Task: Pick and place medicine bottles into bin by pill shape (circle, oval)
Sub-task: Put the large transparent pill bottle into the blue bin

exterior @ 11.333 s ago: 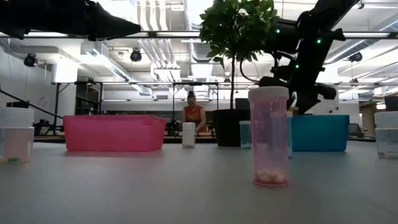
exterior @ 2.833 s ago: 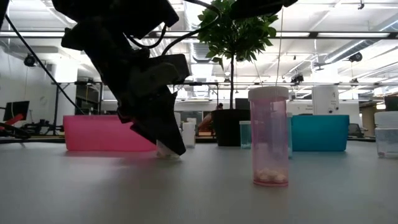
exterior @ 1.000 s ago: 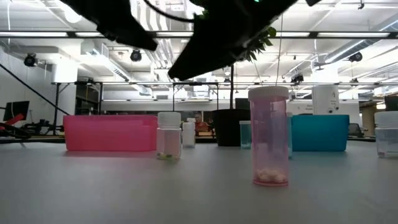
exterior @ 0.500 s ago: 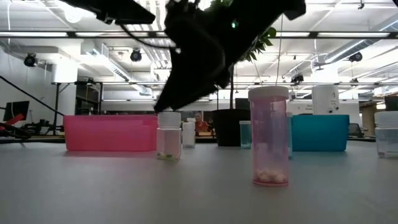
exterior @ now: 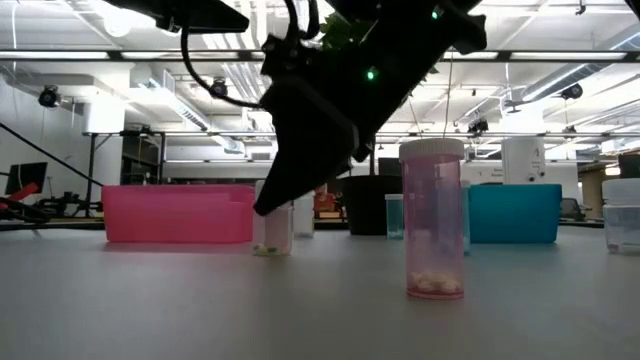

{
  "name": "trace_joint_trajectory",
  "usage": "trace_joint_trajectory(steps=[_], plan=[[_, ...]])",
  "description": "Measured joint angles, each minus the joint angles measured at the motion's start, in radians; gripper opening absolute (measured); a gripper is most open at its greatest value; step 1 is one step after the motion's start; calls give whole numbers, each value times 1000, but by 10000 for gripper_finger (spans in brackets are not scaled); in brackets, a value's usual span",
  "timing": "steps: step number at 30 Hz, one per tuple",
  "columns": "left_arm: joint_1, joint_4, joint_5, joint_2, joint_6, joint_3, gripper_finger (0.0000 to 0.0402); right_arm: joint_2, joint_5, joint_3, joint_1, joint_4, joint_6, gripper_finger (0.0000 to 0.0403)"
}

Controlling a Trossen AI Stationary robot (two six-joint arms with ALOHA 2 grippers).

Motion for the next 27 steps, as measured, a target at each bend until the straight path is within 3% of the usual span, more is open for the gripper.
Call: trace_joint_trajectory(steps=[16,22,27], plan=[[2,0,1,4,6,0,228,-7,-7,0,0,3,-21,133],[2,0,1,4,6,0,228,-34,-7,-1,0,-14,-21,143],[2,0,1,4,5,-1,228,-129,14,-1,0,-106,-6,151]])
